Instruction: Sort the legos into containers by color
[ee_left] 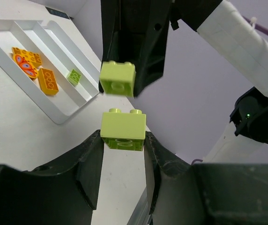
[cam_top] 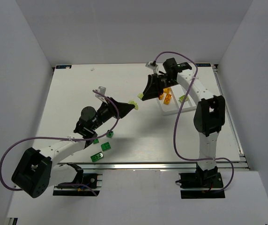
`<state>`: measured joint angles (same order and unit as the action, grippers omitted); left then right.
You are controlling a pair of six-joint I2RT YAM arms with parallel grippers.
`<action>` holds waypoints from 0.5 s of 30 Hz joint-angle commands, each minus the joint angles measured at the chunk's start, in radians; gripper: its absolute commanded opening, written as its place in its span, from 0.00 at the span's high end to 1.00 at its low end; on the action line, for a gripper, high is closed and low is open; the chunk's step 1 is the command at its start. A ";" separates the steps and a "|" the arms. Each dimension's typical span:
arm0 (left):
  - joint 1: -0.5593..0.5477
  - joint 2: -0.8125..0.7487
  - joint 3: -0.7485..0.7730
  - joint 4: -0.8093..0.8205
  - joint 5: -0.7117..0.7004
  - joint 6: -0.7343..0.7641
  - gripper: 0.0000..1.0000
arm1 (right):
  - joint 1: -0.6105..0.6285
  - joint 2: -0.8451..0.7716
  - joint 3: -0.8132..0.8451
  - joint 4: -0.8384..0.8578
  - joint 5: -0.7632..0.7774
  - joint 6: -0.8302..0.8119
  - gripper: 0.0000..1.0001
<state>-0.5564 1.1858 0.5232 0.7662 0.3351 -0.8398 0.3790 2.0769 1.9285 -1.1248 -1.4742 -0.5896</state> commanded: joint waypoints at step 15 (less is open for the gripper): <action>0.044 0.188 0.250 -0.146 0.107 0.082 1.00 | -0.276 -0.015 -0.034 0.463 0.978 0.194 1.00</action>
<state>-0.5179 1.3281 0.6937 0.6449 0.3794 -0.7849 0.1337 2.0995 1.8935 -0.8345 -0.8204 -0.4530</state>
